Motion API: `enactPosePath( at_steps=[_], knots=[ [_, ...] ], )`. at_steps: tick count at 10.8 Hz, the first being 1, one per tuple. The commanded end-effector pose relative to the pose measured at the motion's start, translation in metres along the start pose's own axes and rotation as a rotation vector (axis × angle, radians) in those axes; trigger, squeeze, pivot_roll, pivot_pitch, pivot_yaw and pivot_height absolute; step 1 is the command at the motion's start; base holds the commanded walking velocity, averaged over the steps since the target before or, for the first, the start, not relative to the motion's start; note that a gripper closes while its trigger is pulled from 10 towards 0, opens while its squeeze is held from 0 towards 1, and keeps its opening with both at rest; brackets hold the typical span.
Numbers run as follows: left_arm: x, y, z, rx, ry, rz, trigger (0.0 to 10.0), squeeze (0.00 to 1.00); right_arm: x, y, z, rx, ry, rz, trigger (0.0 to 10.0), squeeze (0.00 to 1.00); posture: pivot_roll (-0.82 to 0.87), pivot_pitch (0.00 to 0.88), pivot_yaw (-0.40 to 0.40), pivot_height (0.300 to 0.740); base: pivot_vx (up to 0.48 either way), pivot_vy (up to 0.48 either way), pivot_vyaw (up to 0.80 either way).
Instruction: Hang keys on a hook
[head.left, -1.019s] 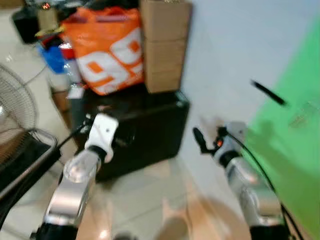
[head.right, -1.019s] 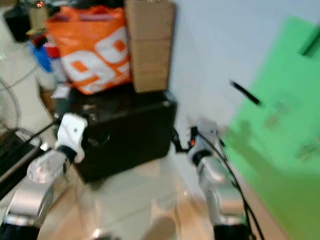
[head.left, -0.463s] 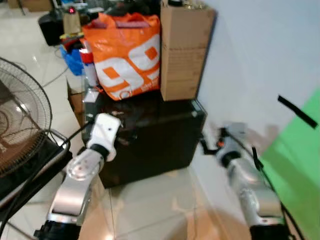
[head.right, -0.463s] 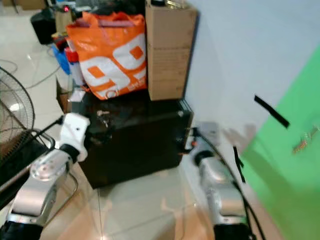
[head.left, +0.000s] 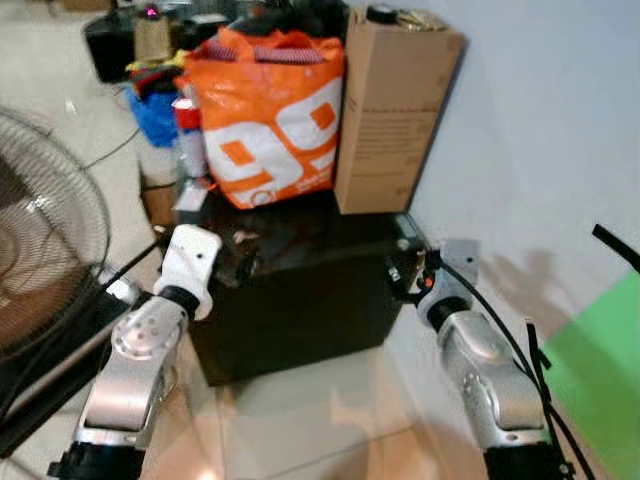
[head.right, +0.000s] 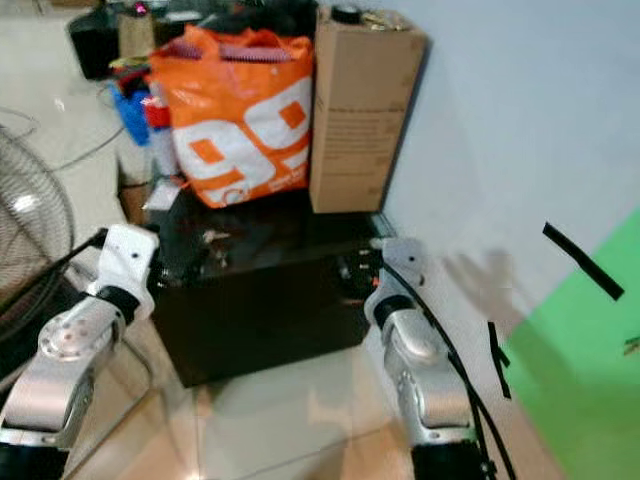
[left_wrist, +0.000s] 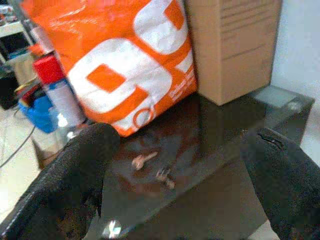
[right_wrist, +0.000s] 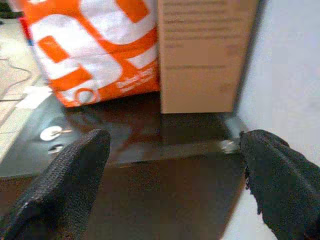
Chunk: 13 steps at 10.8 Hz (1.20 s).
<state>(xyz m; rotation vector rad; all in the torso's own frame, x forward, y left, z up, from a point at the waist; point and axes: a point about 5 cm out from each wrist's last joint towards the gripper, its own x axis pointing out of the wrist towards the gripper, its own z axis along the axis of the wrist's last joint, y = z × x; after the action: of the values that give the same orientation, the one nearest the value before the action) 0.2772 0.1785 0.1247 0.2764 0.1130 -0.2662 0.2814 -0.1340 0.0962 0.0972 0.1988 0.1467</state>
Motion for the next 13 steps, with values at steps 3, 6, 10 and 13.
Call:
enactPosePath(
  at_steps=[3,6,10,13],
  knots=[
    [0.0035,-0.0084,0.0043,-0.004,-0.017,-0.027,10.0,0.0,0.0,-0.0108,0.0021,-0.03,-0.01,-0.032,10.0,1.0,0.03,0.0,-0.058,0.74,0.376,0.0,0.0],
    [0.0037,-0.0084,0.0047,-0.004,-0.02,-0.027,10.0,0.0,0.0004,-0.0067,0.0041,-0.051,-0.016,0.031,10.0,1.0,0.03,0.0,-0.061,0.74,0.377,0.0,0.26],
    [0.0044,-0.0092,0.0054,-0.002,-0.022,-0.03,10.0,0.0,0.001,-0.0052,0.0047,-0.06,-0.019,0.051,10.0,1.0,0.03,0.0,-0.059,0.74,0.378,0.0,0.8],
    [0.0046,-0.0095,0.0055,-0.001,-0.024,-0.033,10.0,0.0,0.0013,-0.0081,0.0058,-0.081,-0.022,0.044,10.0,1.0,0.03,0.0,-0.06,0.74,0.37,0.0,0.8]
  ],
)
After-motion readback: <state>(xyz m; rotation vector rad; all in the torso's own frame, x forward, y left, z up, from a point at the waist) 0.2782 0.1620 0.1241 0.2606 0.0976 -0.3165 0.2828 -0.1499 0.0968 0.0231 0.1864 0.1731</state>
